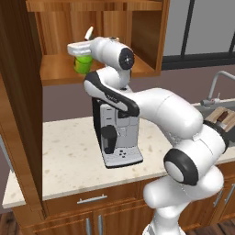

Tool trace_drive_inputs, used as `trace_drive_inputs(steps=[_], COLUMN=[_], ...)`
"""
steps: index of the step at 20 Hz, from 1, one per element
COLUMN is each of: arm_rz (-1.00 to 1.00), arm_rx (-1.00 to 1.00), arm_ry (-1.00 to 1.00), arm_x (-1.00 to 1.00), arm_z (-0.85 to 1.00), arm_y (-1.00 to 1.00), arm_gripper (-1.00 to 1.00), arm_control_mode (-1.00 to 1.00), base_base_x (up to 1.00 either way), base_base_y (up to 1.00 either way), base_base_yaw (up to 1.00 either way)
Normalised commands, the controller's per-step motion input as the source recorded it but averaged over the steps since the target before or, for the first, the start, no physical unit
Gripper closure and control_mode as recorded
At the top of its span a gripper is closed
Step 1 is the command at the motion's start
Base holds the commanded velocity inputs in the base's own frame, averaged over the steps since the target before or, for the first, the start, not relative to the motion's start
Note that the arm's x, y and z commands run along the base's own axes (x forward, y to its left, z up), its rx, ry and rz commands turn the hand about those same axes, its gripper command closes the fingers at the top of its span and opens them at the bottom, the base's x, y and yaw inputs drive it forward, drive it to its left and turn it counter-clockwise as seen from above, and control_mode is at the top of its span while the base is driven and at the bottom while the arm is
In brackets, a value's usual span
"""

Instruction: Move the cutting board and knife to the sink. Then move spray from the cabinet to the counter.

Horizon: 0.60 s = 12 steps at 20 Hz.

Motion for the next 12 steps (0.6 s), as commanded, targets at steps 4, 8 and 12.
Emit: trace_drive_inputs(steps=[4, 8, 12], arm_rz=[-0.05, -0.04, 0.00], arm_rx=[0.00, -0.03, -0.09], arm_ry=[0.02, 0.14, 0.20], arm_x=[-0.91, -0.89, -0.87], arm_z=[0.57, 0.72, 0.54], arm_y=[-0.63, -0.57, -0.61], arm_gripper=[1.00, 1.00, 1.00], arm_control_mode=[-1.00, -1.00, -1.00], base_base_x=[0.00, 0.00, 0.00], base_base_y=[0.00, 0.00, 0.00], base_base_yaw=[0.00, 0.00, 0.00])
